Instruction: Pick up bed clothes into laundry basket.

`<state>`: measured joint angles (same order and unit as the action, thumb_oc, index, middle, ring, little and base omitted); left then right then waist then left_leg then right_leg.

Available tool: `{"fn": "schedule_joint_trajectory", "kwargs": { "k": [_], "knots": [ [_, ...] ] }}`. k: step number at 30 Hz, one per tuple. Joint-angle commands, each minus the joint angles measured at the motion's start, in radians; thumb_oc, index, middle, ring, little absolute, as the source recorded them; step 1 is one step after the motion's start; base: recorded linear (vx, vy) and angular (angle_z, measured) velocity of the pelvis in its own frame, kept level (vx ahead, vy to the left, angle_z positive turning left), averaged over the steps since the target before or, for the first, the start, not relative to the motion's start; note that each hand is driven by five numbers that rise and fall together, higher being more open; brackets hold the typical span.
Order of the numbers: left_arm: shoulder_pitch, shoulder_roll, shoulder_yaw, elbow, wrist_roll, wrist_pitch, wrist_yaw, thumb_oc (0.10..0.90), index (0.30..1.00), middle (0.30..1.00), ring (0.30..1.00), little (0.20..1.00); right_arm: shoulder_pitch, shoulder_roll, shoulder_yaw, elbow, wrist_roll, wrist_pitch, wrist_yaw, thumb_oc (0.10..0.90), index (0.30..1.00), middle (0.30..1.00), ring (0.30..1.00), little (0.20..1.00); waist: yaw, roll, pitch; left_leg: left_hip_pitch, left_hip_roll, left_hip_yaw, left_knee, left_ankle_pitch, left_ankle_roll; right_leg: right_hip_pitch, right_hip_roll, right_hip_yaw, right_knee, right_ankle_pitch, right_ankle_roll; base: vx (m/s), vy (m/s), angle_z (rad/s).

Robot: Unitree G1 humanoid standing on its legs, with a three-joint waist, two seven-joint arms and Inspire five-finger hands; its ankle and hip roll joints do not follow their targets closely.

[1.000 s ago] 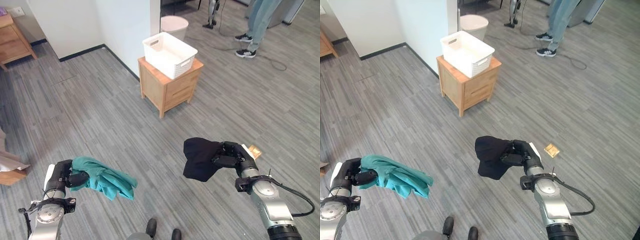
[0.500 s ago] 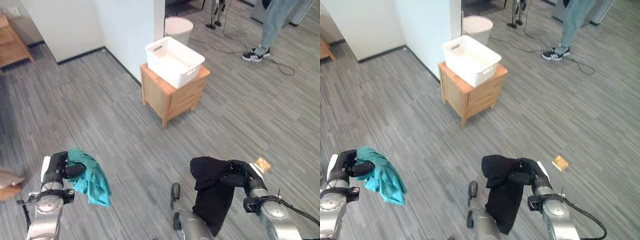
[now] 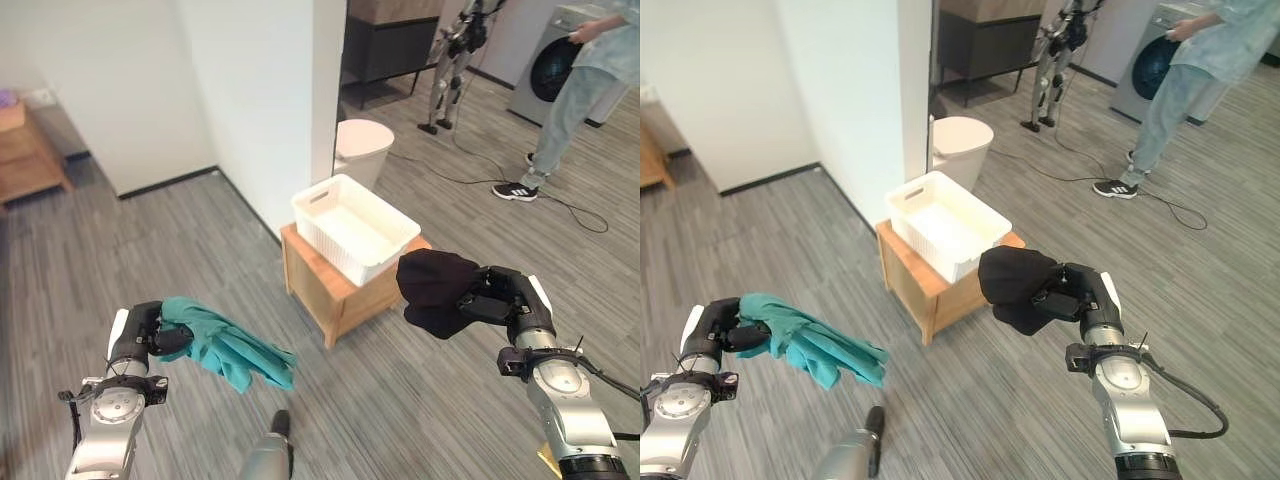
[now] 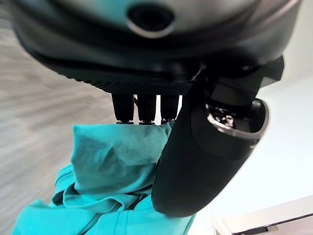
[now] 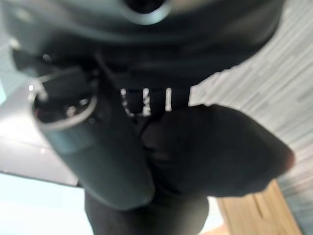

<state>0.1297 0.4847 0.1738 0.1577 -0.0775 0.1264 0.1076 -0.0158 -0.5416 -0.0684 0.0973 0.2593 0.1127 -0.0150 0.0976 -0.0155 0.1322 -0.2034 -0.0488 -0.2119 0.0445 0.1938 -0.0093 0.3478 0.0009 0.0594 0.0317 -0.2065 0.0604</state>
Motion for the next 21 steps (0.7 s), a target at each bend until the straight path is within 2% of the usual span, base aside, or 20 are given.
{"fn": "schedule_joint_trajectory", "kwargs": {
  "k": [1, 2, 4, 5, 6, 7, 8, 9, 11, 15, 17, 18, 20, 21],
  "knots": [
    [-0.081, 0.115, 0.130, -0.119, 0.013, -0.113, 0.059, 0.400, 0.300, 0.300, 0.300, 0.300, -0.176, -0.024, -0.044, -0.082, -0.011, -0.102, 0.014, 0.400, 0.300, 0.300, 0.300, 0.300, 0.038, -0.037, -0.025, 0.027, -0.010, 0.030, -0.011, -0.009, -0.030, -0.154, 0.055, 0.022, -0.025, 0.165, -0.046, 0.31, 0.143, -0.99],
    [-0.080, 0.116, 0.133, -0.119, 0.013, -0.113, 0.059, 0.400, 0.300, 0.300, 0.300, 0.300, -0.179, -0.022, -0.042, -0.081, -0.011, -0.102, 0.014, 0.400, 0.300, 0.300, 0.300, 0.300, 0.042, -0.034, -0.023, 0.022, -0.006, 0.035, -0.005, -0.005, -0.030, -0.159, 0.057, 0.028, -0.021, 0.170, -0.045, 0.38, 0.253, -0.51],
    [-0.085, 0.124, 0.143, -0.130, 0.024, -0.115, 0.062, 0.400, 0.300, 0.300, 0.300, 0.300, -0.193, -0.007, -0.046, -0.079, -0.023, -0.105, 0.012, 0.400, 0.300, 0.300, 0.300, 0.300, 0.044, -0.045, -0.053, 0.072, -0.016, 0.045, -0.027, -0.035, -0.001, -0.166, 0.025, 0.039, 0.068, 0.171, -0.006, 0.28, 0.232, -0.45],
    [-0.085, 0.124, 0.143, -0.130, 0.024, -0.115, 0.062, 0.400, 0.300, 0.300, 0.300, 0.300, -0.194, -0.007, -0.046, -0.079, -0.024, -0.105, 0.012, 0.400, 0.300, 0.300, 0.300, 0.300, 0.047, -0.043, -0.055, 0.070, -0.012, 0.047, -0.029, -0.031, -0.001, -0.172, 0.027, 0.043, 0.071, 0.173, -0.005, 0.18, 0.172, -0.47],
    [-0.090, 0.128, 0.146, -0.144, 0.030, -0.113, 0.064, 0.400, 0.300, 0.300, 0.300, 0.300, -0.200, -0.002, -0.051, -0.084, -0.031, -0.102, 0.012, 0.400, 0.300, 0.300, 0.300, 0.300, 0.043, -0.044, -0.054, 0.099, -0.014, 0.067, -0.046, -0.042, 0.013, -0.208, 0.009, 0.030, 0.172, 0.220, 0.026, 0.17, 0.218, -0.63],
    [-0.111, 0.141, 0.142, -0.145, 0.030, -0.114, 0.070, 0.400, 0.300, 0.300, 0.300, 0.300, -0.224, 0.001, -0.036, -0.091, -0.047, -0.093, 0.019, 0.400, 0.300, 0.300, 0.300, 0.300, 0.029, -0.023, -0.037, 0.148, 0.004, 0.088, -0.064, -0.051, 0.033, -0.318, 0.007, 0.019, 0.363, 0.328, 0.081, 0.21, 0.290, -0.64],
    [-0.125, 0.148, 0.136, -0.153, 0.028, -0.114, 0.071, 0.400, 0.300, 0.300, 0.300, 0.300, -0.231, -0.001, -0.036, -0.097, -0.060, -0.086, 0.023, 0.400, 0.300, 0.300, 0.300, 0.300, 0.015, -0.008, -0.024, 0.170, 0.013, 0.092, -0.075, -0.053, 0.040, -0.372, 0.018, 0.017, 0.443, 0.360, 0.099, 0.13, 0.197, -0.64],
    [-0.126, 0.148, 0.136, -0.152, 0.028, -0.114, 0.071, 0.400, 0.300, 0.300, 0.300, 0.300, -0.231, -0.002, -0.036, -0.098, -0.060, -0.085, 0.023, 0.400, 0.300, 0.300, 0.300, 0.300, 0.015, -0.012, -0.023, 0.177, 0.009, 0.093, -0.081, -0.059, 0.041, -0.374, 0.013, 0.016, 0.456, 0.348, 0.099, 0.08, 0.147, -0.46],
    [-0.154, 0.164, 0.113, -0.156, 0.033, -0.114, 0.068, 0.400, 0.300, 0.300, 0.300, 0.300, -0.246, -0.017, -0.030, -0.093, -0.097, -0.080, 0.015, 0.400, 0.300, 0.300, 0.300, 0.300, -0.003, 0.007, -0.012, 0.212, 0.013, 0.097, -0.088, -0.074, 0.058, -0.429, -0.003, -0.017, 0.513, 0.334, 0.084, 0.14, 0.180, -0.10],
    [-0.166, 0.176, 0.090, -0.178, 0.028, -0.125, 0.048, 0.400, 0.300, 0.300, 0.300, 0.300, -0.275, -0.067, -0.047, -0.072, -0.109, -0.073, -0.005, 0.400, 0.300, 0.300, 0.300, 0.300, -0.021, 0.007, -0.019, 0.257, 0.011, 0.081, -0.109, -0.097, 0.052, -0.467, -0.047, -0.053, 0.379, 0.282, 0.049, 0.18, 0.064, 0.08],
    [-0.189, 0.182, 0.071, -0.177, 0.024, -0.129, 0.052, 0.400, 0.300, 0.300, 0.300, 0.300, -0.314, -0.126, -0.052, -0.054, -0.109, -0.080, -0.029, 0.400, 0.300, 0.300, 0.300, 0.300, -0.037, -0.008, -0.021, 0.258, -0.004, 0.058, -0.117, -0.101, 0.044, -0.448, -0.039, -0.024, 0.188, 0.291, 0.046, 0.16, -0.031, 0.22],
    [-0.186, 0.172, 0.056, -0.170, 0.027, -0.127, 0.039, 0.400, 0.300, 0.300, 0.300, 0.300, -0.353, -0.168, -0.054, -0.053, -0.100, -0.088, -0.037, 0.400, 0.300, 0.300, 0.300, 0.300, -0.016, -0.033, -0.045, 0.259, -0.014, 0.056, -0.120, -0.113, 0.043, -0.372, -0.052, -0.018, 0.096, 0.281, 0.049, 0.13, -0.044, 0.54],
    [-0.176, 0.161, 0.059, -0.175, 0.028, -0.130, 0.036, 0.400, 0.300, 0.300, 0.300, 0.300, -0.375, -0.186, -0.047, -0.039, -0.099, -0.094, -0.040, 0.400, 0.300, 0.300, 0.300, 0.300, -0.010, -0.038, -0.050, 0.264, -0.019, 0.057, -0.124, -0.116, 0.041, -0.354, -0.052, -0.017, 0.067, 0.295, 0.053, 0.10, -0.048, 0.50],
    [-0.152, 0.155, 0.064, -0.183, 0.013, -0.136, 0.024, 0.400, 0.300, 0.300, 0.300, 0.300, -0.425, -0.241, -0.032, -0.019, -0.105, -0.095, -0.027, 0.400, 0.300, 0.300, 0.300, 0.300, 0.003, -0.044, -0.064, 0.266, -0.014, 0.052, -0.127, -0.118, 0.034, -0.327, -0.047, -0.021, 0.032, 0.278, 0.048, 0.09, -0.044, 0.03]
  ]
}}
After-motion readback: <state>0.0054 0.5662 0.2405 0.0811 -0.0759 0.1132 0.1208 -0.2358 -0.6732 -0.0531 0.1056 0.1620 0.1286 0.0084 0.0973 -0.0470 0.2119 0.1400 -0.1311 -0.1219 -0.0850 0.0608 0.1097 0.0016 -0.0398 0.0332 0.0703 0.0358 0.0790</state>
